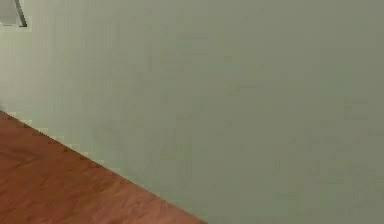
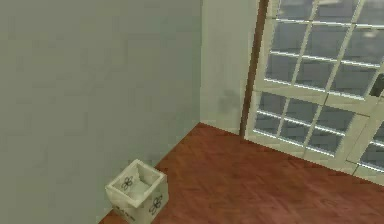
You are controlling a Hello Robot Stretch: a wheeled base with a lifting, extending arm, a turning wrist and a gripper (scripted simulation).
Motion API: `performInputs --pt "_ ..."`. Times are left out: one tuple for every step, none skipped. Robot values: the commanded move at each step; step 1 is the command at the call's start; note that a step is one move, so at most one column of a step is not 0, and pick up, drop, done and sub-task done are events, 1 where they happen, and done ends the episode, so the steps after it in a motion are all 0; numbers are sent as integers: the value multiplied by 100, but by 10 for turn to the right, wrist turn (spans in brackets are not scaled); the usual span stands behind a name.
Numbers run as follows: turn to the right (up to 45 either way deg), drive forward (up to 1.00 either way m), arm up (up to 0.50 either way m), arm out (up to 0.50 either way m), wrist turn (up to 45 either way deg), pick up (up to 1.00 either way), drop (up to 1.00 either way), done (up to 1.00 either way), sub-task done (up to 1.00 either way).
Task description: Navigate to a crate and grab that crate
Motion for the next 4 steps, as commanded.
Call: performInputs --pt "-150 0 0 0 0 0 0 0 0" --pt "0 0 18 0 0 0 0 0 0" --pt "0 0 0 50 0 0 0 0 0" --pt "0 0 0 0 450 0 0 0 0"
